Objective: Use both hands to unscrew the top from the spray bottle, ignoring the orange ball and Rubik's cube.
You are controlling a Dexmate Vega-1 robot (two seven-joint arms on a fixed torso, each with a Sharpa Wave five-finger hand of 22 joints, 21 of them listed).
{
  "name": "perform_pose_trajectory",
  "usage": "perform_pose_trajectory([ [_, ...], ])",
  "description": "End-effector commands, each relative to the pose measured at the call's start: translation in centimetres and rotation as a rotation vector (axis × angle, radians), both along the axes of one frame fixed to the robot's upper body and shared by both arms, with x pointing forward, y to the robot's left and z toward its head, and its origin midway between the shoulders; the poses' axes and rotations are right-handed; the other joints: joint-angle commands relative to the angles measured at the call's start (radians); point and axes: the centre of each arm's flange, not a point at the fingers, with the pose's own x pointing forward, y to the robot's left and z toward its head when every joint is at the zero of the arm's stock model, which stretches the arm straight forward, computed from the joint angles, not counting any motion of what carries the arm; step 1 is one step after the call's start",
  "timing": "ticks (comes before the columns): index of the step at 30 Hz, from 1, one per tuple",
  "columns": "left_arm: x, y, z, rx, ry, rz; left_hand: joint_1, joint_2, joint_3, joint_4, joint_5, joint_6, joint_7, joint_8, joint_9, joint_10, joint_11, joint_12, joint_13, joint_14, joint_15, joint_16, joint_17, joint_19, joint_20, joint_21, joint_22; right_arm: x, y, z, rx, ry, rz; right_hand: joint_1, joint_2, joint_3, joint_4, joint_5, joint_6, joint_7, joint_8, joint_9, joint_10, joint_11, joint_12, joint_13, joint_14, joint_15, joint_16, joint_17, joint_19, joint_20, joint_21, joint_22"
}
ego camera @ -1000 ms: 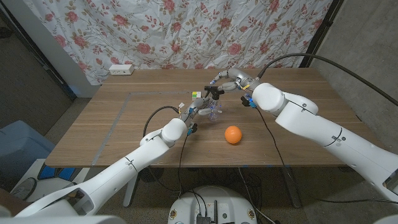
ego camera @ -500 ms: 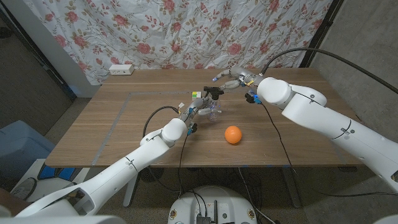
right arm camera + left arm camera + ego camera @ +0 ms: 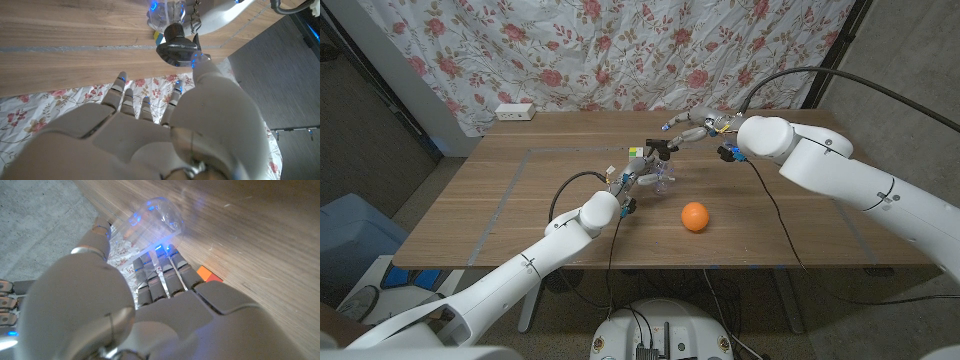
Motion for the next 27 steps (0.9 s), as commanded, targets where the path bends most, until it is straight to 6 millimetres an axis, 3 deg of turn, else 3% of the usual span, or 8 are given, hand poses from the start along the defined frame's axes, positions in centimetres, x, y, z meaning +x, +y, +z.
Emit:
perform_pose_trajectory([
  [1, -0.2, 0.1, 0.0, -0.001, -0.007, 0.004, -0.076, 0.094, 0.023, 0.014, -0.003, 0.026, 0.011, 0.007, 0.002, 0.02, -0.012, -0.003, 0.003, 0.004, -0.07, -0.001, 0.002, 0.005, 0.001, -0.001, 0.003, 0.0, -0.2, 0.5, -0.066, 0.013, -0.01, -0.037, -0.004, -0.013, 0.004, -0.014, -0.024, 0.018, -0.012, 0.0, -0.016, 0.011, 0.002, 0.002, -0.009, 0.008, -0.007, 0.002, -0.003, 0.007, -0.001, 0.004],
  [19, -0.4, 0.0, -0.1, 0.001, -0.007, -0.004, -0.08, 0.095, 0.024, 0.015, -0.003, 0.028, 0.01, 0.009, 0.002, 0.022, -0.014, -0.004, 0.004, 0.005, -0.068, -0.004, 0.002, 0.002, 0.003, -0.001, 0.004, 0.2, 0.6, 0.3, -0.144, 0.038, -0.076, -0.091, -0.01, -0.032, 0.013, -0.048, -0.077, 0.052, -0.037, 0.0, -0.048, 0.033, 0.001, 0.003, -0.027, 0.008, -0.015, 0.0, -0.014, 0.008, -0.001, 0.004],
  [27, -0.7, 0.0, -0.3, 0.0, -0.008, -0.002, -0.08, 0.097, 0.025, 0.015, -0.003, 0.028, 0.011, 0.009, 0.002, 0.021, -0.016, -0.006, 0.005, 0.005, -0.068, -0.004, 0.002, 0.001, 0.005, -0.001, 0.004, 0.2, 1.0, 0.1, -0.157, 0.044, -0.097, -0.121, -0.012, -0.042, 0.02, -0.069, -0.088, 0.083, -0.043, 0.001, -0.058, 0.042, 0.002, 0.004, -0.03, 0.008, -0.016, -0.001, -0.019, 0.008, -0.001, 0.005],
])
